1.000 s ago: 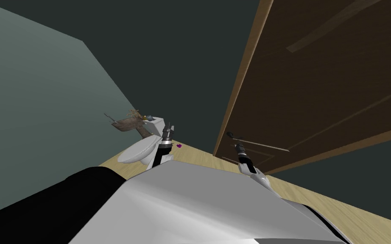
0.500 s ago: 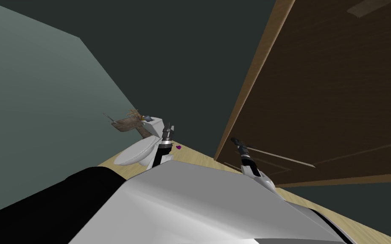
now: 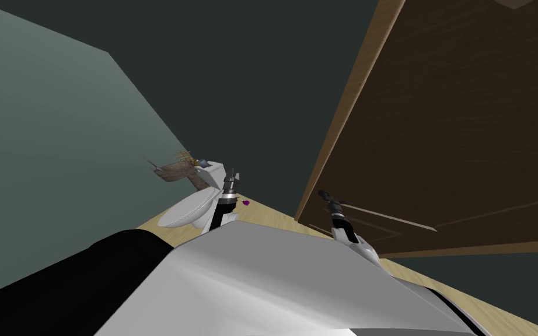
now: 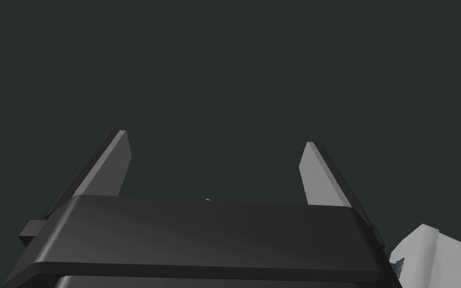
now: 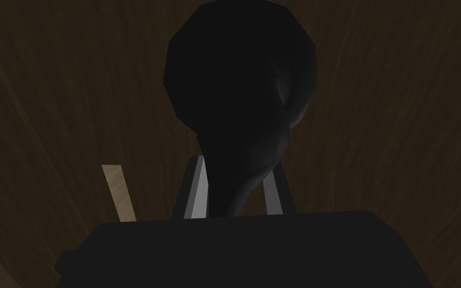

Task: Pull the door open

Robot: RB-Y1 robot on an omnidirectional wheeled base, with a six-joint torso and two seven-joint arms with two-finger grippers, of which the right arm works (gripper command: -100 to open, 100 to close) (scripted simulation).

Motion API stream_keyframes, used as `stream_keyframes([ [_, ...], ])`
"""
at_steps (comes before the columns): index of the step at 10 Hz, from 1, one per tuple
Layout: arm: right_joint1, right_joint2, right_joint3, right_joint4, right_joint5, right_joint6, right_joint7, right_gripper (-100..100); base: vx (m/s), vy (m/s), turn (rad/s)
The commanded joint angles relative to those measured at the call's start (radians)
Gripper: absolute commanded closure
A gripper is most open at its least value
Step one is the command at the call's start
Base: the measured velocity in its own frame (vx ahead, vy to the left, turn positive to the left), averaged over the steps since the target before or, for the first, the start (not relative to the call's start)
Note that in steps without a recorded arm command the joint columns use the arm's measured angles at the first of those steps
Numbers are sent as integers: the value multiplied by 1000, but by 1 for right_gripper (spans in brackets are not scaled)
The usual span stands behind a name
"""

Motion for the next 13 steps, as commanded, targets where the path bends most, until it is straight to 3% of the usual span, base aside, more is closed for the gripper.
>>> stream_keyframes([
  [1,0,-1,0,-1,0,-2,1,100,-7,1,-2],
  [3,4,-5,11,-1,6,-4,-11,100,-50,-8,31],
  [10,30,-52,97,-18,49,-45,-105,100,-232,-71,126],
  [12,32,-52,98,-18,50,-42,-106,100,-177,-46,62],
  [13,46,-63,120,-23,60,-60,-130,100,-159,-39,104],
])
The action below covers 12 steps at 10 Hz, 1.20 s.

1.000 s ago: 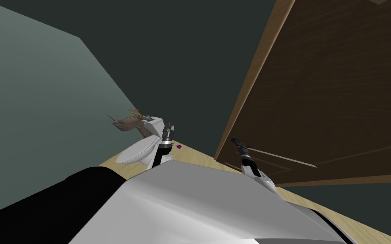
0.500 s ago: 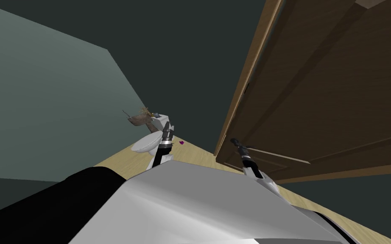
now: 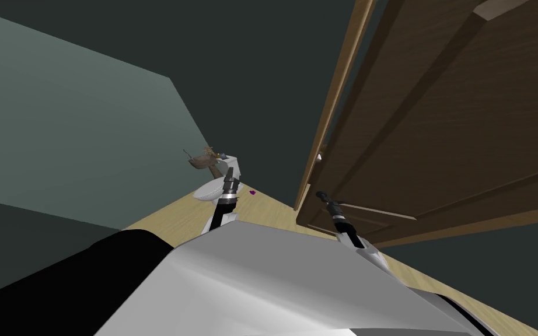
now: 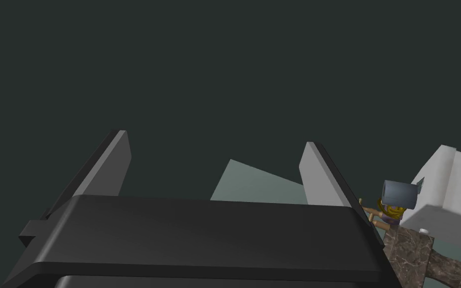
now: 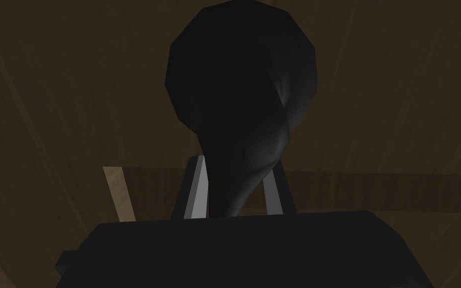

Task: Pull the door open

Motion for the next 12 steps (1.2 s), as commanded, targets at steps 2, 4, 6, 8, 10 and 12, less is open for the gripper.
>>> stream_keyframes([
  [2,17,-21,32,-11,15,-31,-35,100,-218,-74,93],
  [4,30,-38,55,-19,26,-53,-61,100,-245,-116,123],
  [6,46,-57,82,-28,38,-78,-91,100,-272,-90,101],
  [8,59,-64,95,-27,42,-97,-104,100,-131,-35,74],
  [10,80,-86,113,-27,48,-135,-127,100,-199,-93,143],
  [12,91,-98,123,-27,51,-156,-139,100,-171,-57,64],
])
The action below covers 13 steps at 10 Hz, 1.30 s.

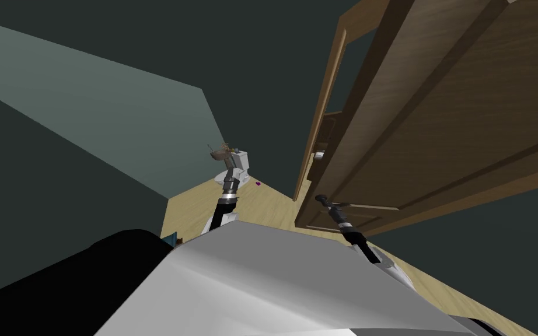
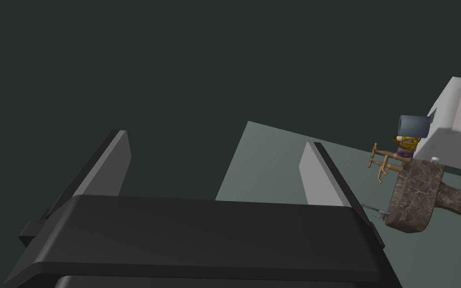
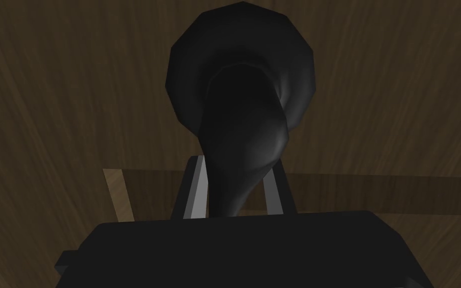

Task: Pull the door open

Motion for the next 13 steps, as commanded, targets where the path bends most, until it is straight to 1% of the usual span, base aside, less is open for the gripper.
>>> stream_keyframes([
  [1,13,-17,12,5,4,-32,-16,100,-130,-57,80],
  [3,33,-39,30,5,10,-70,-38,100,-196,-89,111],
  [4,17,-27,26,24,9,-65,-31,100,-108,-45,33],
  [5,31,-38,35,34,11,-97,-44,100,-152,-76,200],
  [6,34,-41,36,36,11,-104,-46,100,-210,-113,198],
  [10,61,-70,48,58,12,-170,-68,100,-200,-88,166],
  [13,77,-86,56,70,13,-209,-81,100,-189,-83,140],
])
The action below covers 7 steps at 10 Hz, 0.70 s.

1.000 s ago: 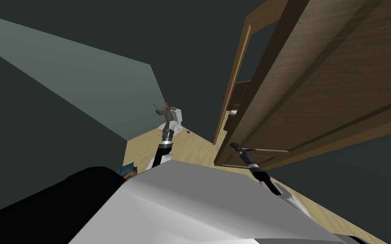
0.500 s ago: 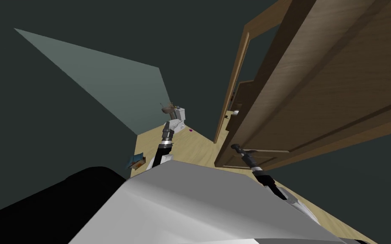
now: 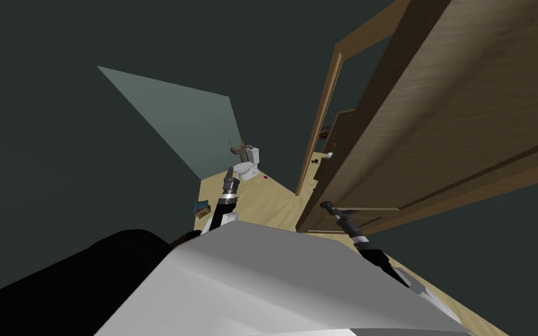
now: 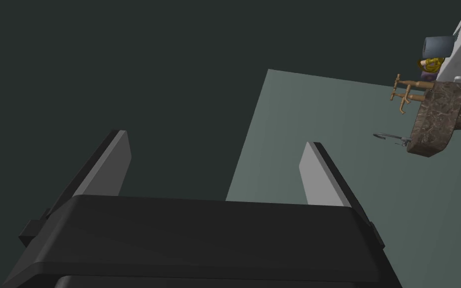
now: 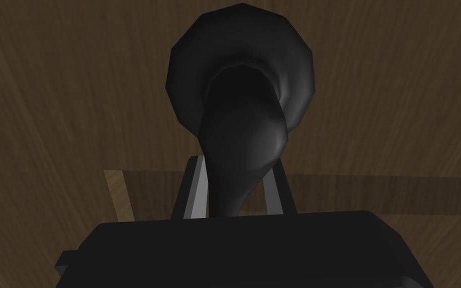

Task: Pull the door open

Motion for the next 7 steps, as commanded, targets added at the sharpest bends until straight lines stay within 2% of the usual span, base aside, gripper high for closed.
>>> stream_keyframes([
  [1,0,0,0,0,0,0,0,100,-85,-25,25],
  [3,12,-7,4,15,-2,-30,-5,100,-152,-84,165],
  [7,33,-22,11,41,-8,-86,-13,100,-222,-113,211],
])
